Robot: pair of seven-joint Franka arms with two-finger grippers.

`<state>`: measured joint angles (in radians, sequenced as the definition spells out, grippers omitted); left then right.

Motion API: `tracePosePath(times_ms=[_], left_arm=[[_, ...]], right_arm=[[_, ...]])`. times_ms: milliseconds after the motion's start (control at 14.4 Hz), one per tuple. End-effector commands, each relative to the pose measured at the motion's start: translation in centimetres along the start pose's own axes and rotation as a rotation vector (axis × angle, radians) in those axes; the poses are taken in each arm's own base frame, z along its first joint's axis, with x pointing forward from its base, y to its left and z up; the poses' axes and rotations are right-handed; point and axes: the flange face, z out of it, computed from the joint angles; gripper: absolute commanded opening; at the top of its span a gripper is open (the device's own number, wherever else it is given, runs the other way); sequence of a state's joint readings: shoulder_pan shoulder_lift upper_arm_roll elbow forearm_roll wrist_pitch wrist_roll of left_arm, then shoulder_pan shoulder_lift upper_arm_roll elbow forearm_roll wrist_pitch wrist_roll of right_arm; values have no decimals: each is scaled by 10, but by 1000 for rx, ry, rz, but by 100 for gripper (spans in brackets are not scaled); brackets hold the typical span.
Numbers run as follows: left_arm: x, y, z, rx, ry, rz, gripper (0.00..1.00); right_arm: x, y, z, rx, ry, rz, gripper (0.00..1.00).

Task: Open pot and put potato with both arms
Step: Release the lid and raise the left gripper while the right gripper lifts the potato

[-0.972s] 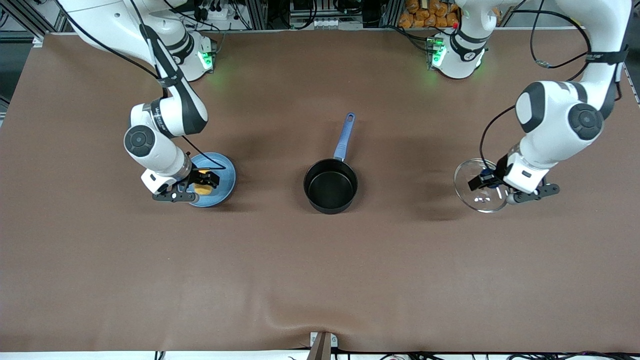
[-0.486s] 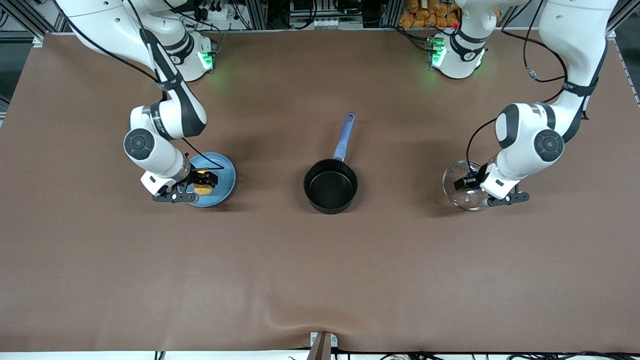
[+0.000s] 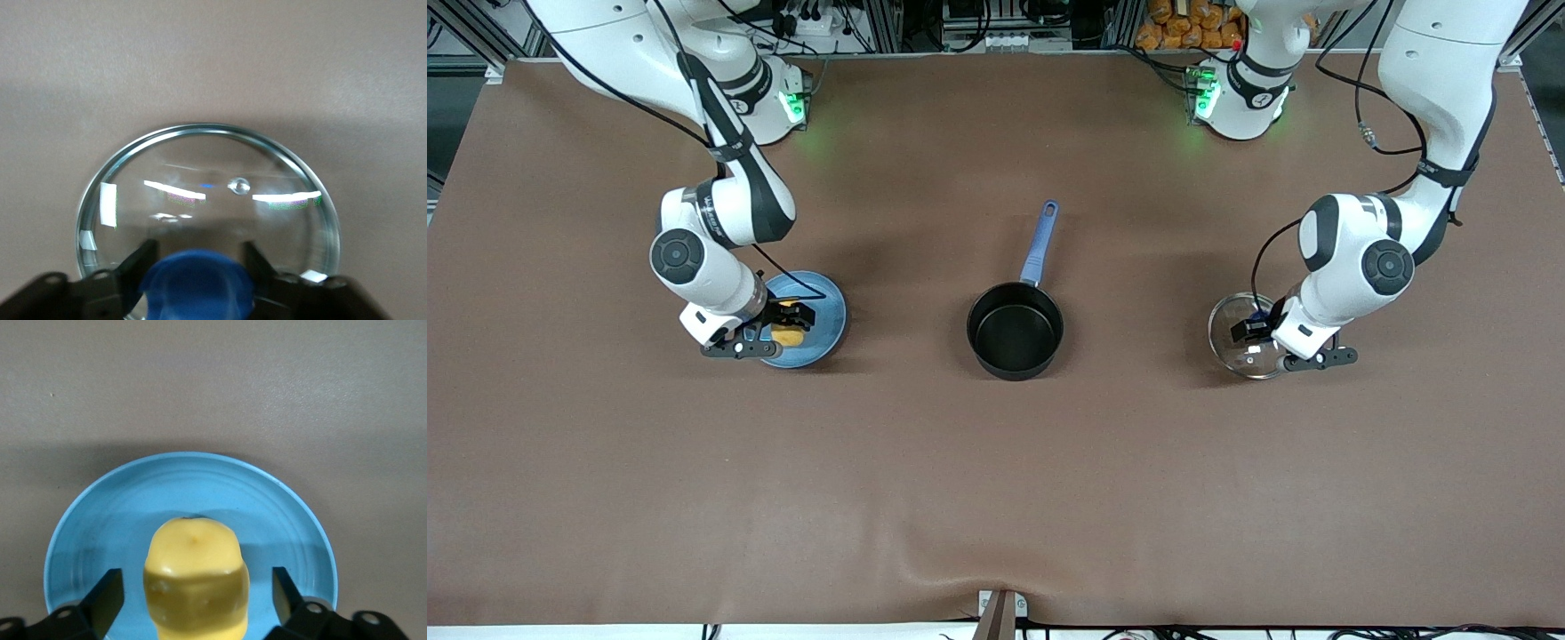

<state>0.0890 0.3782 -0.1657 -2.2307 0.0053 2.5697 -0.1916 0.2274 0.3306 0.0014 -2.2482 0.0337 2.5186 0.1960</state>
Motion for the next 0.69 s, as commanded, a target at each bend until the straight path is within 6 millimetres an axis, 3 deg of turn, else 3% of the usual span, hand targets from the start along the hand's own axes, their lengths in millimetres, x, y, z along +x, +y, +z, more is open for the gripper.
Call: tracePosePath(times_ms=[0, 69, 139, 208, 278, 486, 625], left_arm=[[3, -3, -7, 19, 22, 29, 100], [5, -6, -13, 22, 28, 26, 100], [9, -10, -23, 28, 42, 19, 100], [14, -10, -39, 31, 59, 22, 100], [20, -11, -51, 38, 42, 20, 100], [54, -7, -118, 61, -39, 14, 100], [68, -8, -166, 76, -98, 8, 100]], right_arm=[[-2, -2, 8, -2, 19, -25, 78], [-2, 0, 9, -5, 20, -26, 69], [-2, -2, 8, -7, 22, -32, 49], [-2, -2, 8, -7, 19, -33, 16], [-1, -2, 5, -7, 19, -31, 0], [13, -23, -19, 5, 49, -36, 0], [30, -52, -52, 2, 13, 9, 0]])
